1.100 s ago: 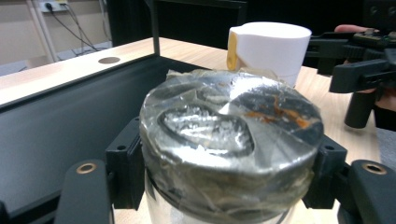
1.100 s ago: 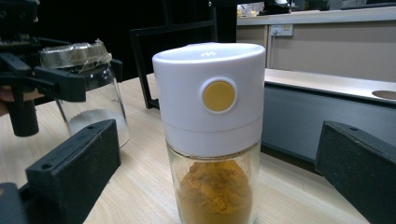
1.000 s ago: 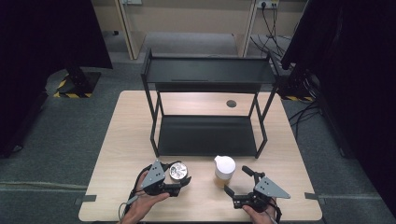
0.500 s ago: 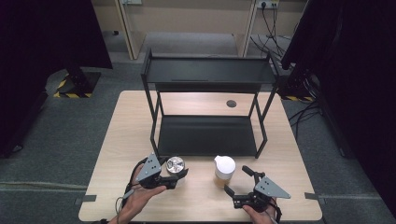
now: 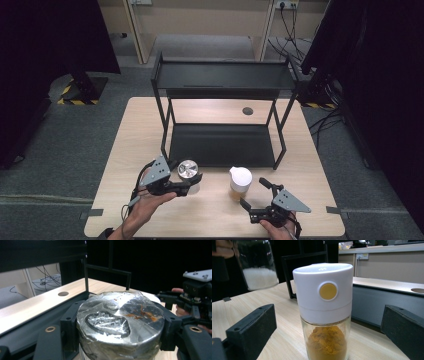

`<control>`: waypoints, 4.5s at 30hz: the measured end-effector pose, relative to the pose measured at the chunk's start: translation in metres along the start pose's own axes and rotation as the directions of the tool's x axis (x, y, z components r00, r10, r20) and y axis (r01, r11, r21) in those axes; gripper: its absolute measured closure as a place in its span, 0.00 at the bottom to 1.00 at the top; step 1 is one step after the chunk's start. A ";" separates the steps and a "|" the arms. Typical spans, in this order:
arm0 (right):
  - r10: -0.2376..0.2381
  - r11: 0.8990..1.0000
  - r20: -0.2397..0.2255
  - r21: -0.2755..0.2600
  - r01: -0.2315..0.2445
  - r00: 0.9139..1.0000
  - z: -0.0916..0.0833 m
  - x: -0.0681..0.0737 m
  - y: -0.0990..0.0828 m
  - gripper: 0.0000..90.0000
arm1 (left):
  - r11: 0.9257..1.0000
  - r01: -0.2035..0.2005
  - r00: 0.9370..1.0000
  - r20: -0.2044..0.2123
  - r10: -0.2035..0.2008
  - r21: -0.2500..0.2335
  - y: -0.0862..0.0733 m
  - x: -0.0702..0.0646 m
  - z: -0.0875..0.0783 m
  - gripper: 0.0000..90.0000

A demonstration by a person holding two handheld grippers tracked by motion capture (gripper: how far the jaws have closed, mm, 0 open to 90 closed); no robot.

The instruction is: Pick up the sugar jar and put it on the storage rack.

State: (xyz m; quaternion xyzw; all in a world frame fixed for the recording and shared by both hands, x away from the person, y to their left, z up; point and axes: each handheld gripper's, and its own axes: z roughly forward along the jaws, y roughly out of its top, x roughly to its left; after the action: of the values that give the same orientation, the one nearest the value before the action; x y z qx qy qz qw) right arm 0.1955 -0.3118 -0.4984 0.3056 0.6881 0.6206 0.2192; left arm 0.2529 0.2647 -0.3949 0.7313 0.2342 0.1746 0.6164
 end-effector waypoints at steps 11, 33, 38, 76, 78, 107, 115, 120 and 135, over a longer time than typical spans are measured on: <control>0.000 1.000 0.000 0.000 0.000 1.000 0.000 0.000 0.000 0.01 | 1.000 -0.008 1.000 0.002 0.008 -0.003 0.033 0.010 0.001 0.38; 0.001 1.000 -0.004 0.001 -0.001 1.000 0.001 -0.001 0.000 0.01 | 0.999 -0.041 0.999 -0.022 0.041 -0.004 0.129 0.026 0.011 0.38; 0.002 1.000 -0.007 0.002 -0.002 1.000 0.001 -0.001 0.000 0.01 | 1.000 -0.022 0.999 -0.028 0.022 -0.007 0.146 0.031 0.015 0.38; 0.007 1.000 -0.012 0.002 -0.007 1.000 0.001 -0.002 -0.001 0.01 | 1.000 0.007 0.976 -0.216 -0.010 -0.015 0.253 0.058 0.043 0.38; 0.007 1.000 -0.012 0.002 -0.007 1.000 0.001 -0.002 -0.001 0.01 | 1.000 0.010 0.973 -0.229 -0.013 -0.015 0.254 0.059 0.046 0.38; 0.010 1.000 -0.021 0.002 -0.010 1.000 0.001 -0.003 -0.001 0.01 | 0.999 0.022 0.918 -0.395 -0.037 -0.045 0.245 0.073 0.093 0.38; 0.011 1.000 -0.023 0.003 -0.011 1.000 0.001 -0.003 -0.001 0.01 | 0.999 0.021 0.908 -0.416 -0.038 -0.046 0.238 0.074 0.102 0.38; 0.012 1.000 -0.023 0.002 -0.012 1.000 0.001 -0.003 -0.001 0.01 | 0.999 0.018 0.904 -0.426 -0.036 -0.048 0.236 0.073 0.106 0.38; 0.009 1.000 -0.024 0.004 -0.009 1.000 0.001 -0.002 -0.001 0.01 | 0.996 0.056 0.885 -0.458 -0.082 -0.070 0.230 0.068 0.105 0.11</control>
State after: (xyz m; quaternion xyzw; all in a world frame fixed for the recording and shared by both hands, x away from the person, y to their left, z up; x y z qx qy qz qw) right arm 0.1978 -0.3125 -0.4996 0.3018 0.6905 0.6238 0.2074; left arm 0.3957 0.1867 -0.1895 0.6431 0.3945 0.3270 0.5690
